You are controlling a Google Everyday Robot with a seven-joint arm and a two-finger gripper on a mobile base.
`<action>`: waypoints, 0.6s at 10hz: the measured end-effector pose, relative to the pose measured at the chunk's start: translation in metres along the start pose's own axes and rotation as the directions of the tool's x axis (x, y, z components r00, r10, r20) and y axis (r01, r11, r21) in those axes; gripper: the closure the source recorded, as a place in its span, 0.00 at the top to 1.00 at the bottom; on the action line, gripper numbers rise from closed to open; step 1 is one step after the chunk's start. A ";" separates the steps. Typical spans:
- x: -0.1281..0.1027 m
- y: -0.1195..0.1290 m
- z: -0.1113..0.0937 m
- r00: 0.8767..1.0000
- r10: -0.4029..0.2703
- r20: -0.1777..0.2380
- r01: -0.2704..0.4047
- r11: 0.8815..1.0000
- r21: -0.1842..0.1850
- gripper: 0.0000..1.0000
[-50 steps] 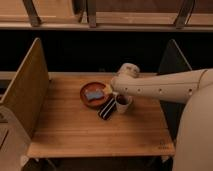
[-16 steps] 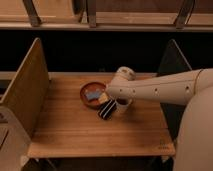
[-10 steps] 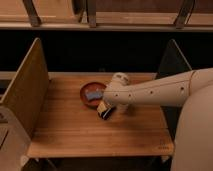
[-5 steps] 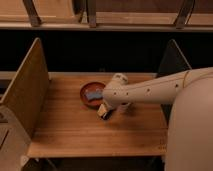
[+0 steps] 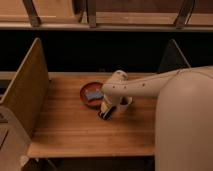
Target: Pick up the ceramic cup
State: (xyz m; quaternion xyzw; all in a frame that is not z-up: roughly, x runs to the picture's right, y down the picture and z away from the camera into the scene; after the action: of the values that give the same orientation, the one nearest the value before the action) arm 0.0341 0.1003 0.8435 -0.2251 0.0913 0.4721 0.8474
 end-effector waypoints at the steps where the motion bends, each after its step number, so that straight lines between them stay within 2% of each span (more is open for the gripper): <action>1: -0.001 -0.006 0.000 1.000 0.005 -0.006 -0.005 1.000 0.008 0.35; 3: -0.002 -0.013 -0.003 1.000 0.007 -0.007 -0.007 1.000 0.026 0.17; 4: -0.004 -0.019 -0.008 1.000 0.007 -0.003 -0.007 0.999 0.049 0.06; 5: -0.005 -0.025 -0.015 1.000 0.010 0.003 -0.010 0.997 0.073 0.01; 6: -0.009 -0.034 -0.028 1.000 0.011 0.023 -0.013 0.993 0.113 0.00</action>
State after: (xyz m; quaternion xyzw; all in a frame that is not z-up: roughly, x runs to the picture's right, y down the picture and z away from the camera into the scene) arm 0.0599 0.0648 0.8318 -0.1706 0.1098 0.4737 0.8570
